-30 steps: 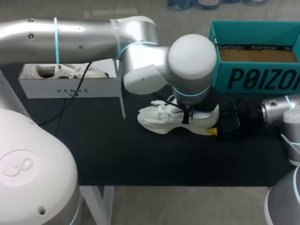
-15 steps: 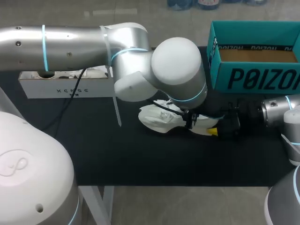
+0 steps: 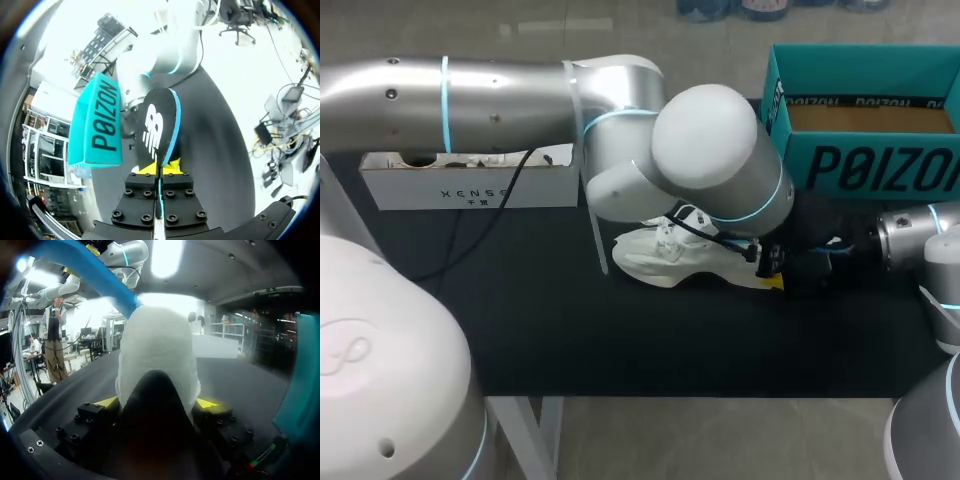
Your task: Take the shoe out of the shoebox, open the shoe tongue, remove and reinsert the insole, then place the shoe into the shoebox
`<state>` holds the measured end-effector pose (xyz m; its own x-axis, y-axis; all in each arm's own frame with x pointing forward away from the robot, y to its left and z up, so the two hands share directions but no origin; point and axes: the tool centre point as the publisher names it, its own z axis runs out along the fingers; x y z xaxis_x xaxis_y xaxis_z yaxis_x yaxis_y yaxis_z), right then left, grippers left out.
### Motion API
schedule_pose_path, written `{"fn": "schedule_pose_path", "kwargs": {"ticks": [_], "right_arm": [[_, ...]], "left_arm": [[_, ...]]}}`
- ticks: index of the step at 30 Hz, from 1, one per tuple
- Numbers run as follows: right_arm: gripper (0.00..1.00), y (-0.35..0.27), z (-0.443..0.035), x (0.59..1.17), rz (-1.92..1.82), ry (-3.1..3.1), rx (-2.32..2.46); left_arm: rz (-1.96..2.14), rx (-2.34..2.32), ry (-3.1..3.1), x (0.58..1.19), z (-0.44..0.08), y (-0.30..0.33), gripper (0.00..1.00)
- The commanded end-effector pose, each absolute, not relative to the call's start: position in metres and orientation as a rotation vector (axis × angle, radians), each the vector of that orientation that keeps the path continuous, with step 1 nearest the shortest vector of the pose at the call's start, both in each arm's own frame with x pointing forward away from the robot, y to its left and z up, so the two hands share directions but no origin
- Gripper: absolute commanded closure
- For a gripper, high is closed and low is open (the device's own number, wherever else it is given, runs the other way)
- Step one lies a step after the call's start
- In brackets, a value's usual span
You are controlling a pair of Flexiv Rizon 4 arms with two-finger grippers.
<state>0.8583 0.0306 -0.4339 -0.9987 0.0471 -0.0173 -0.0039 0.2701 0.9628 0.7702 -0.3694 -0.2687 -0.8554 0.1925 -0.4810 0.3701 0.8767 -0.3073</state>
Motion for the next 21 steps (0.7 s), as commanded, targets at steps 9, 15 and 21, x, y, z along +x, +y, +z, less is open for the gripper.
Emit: {"fn": "schedule_pose_path", "kwargs": {"ticks": [9, 15, 21], "right_arm": [[1.0, 0.032, -0.439, 0.857, 1.869, 2.47, 0.046], [1.0, 0.032, -0.439, 0.857, 1.869, 2.47, 0.046], [1.0, 0.032, -0.439, 0.857, 1.869, 2.47, 0.046]], "left_arm": [[-1.117, 0.51, 2.645, 0.757, -0.158, -0.355, 1.0], [-1.459, 0.544, 2.657, 0.77, -0.125, -0.31, 1.0], [-1.733, 0.511, 2.611, 0.785, -0.113, -0.265, 1.0]]}}
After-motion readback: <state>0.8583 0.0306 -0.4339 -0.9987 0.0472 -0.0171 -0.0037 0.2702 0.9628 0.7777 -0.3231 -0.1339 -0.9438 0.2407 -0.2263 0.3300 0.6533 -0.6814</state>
